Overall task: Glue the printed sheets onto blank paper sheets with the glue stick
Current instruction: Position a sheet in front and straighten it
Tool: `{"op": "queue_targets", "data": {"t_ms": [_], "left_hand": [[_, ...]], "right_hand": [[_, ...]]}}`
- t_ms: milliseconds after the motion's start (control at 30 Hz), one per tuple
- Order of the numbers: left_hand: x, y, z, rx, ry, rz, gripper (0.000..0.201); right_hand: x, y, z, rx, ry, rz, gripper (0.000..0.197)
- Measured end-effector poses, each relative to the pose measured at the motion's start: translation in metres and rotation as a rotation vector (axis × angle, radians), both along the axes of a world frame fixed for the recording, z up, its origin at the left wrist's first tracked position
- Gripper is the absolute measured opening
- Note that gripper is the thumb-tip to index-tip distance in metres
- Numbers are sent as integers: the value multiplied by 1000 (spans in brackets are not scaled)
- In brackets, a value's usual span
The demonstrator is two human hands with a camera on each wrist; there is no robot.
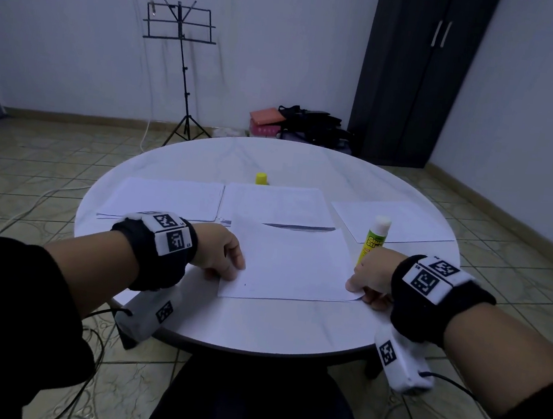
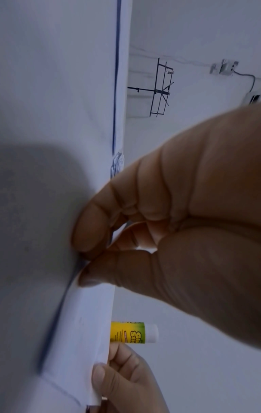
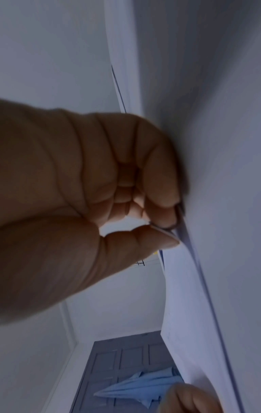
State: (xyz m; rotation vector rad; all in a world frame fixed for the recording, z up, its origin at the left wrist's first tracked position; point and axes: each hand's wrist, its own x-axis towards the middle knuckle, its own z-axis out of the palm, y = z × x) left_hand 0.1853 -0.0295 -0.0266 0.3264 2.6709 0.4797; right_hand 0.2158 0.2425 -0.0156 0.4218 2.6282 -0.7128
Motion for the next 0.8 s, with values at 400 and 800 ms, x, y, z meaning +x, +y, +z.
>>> {"op": "queue_targets", "data": {"t_ms": [400,800], "left_hand": [[-2,2,0,-29,-5,14,18],[9,41,32,-557,76,-98,35]], "right_hand": [[7,-14,6,311,22,164,21],[5,-13,3,478,95,340,32]]}}
